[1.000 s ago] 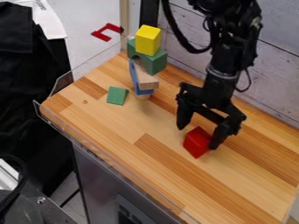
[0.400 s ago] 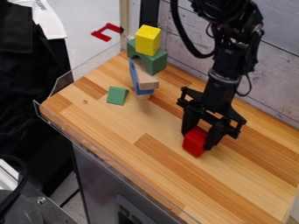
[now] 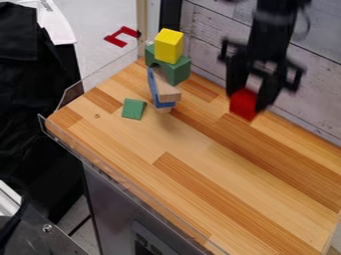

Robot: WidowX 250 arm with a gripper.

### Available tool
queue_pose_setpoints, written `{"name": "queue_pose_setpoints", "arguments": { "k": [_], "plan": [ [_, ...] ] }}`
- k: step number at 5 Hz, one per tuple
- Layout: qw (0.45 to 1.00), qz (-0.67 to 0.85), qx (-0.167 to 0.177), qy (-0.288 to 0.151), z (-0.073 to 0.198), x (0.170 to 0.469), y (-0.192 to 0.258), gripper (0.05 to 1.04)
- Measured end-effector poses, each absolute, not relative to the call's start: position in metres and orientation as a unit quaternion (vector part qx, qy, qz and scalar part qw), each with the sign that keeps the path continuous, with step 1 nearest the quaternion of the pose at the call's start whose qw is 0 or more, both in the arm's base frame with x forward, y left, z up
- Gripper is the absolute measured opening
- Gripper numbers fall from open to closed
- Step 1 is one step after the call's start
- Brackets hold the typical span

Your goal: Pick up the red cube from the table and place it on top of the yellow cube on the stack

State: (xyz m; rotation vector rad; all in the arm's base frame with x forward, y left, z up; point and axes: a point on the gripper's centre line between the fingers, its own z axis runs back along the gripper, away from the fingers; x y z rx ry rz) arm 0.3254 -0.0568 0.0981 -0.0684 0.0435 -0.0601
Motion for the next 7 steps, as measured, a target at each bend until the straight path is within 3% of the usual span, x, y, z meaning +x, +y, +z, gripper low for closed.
{"name": "queue_pose_setpoints", "arguments": {
  "k": [1, 3, 7],
  "plan": [
    [0.999, -0.009, -0.052, -0.001, 0.133, 0.343, -0.043, 0.57],
    [0.997, 0.055, -0.057, -0.021, 0.168, 0.355, 0.009, 0.57],
    [0.993, 0.115, -0.017, 0.012, 0.165, 0.335, 0.052, 0.57]
  ]
}}
